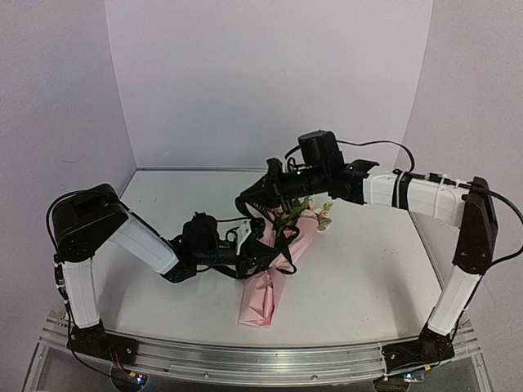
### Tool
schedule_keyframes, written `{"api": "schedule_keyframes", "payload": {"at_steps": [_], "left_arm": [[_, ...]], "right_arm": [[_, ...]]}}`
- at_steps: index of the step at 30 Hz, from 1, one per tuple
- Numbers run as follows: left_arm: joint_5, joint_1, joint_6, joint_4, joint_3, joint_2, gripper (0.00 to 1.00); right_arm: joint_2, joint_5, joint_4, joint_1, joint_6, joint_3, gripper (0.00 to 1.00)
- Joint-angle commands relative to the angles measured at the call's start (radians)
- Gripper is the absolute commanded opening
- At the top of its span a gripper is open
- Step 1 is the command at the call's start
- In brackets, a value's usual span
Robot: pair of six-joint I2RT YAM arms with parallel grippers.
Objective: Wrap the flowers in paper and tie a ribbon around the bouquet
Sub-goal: Cross the half-tied ribbon over the folded bouquet.
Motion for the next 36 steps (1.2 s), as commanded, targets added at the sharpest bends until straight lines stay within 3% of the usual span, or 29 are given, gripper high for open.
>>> {"api": "schedule_keyframes", "payload": {"at_steps": [1, 8, 15, 21, 27, 36], "left_arm": [[0.049, 0.030, -0.096, 0.175, -0.031, -0.030, 0.03], [0.074, 0.035, -0.127, 0.185, -0.043, -0.030, 0.03], [0.081, 0.034, -0.118, 0.176, -0.048, -0.033, 0.03], [0.095, 0.027, -0.047, 0.102, -0.047, -0.066, 0.05], [0.137, 0.024, -0.009, 0.003, -0.040, -0.097, 0.07], [0.145, -0.012, 0.070, -0.202, -0.029, -0.122, 0.07]], "right_arm": [[-0.097, -0.013, 0.066, -0.008, 0.001, -0.109, 0.00], [-0.190, -0.035, 0.065, -0.011, -0.050, -0.251, 0.00], [-0.176, -0.149, 0.039, 0.002, -0.072, -0.198, 0.00], [-0.128, -0.212, -0.260, 0.050, -0.268, -0.089, 0.00], [-0.104, -0.092, -0.625, 0.040, -0.505, -0.034, 0.00], [-0.072, 0.089, -0.666, 0.017, -0.526, 0.024, 0.00]]}}
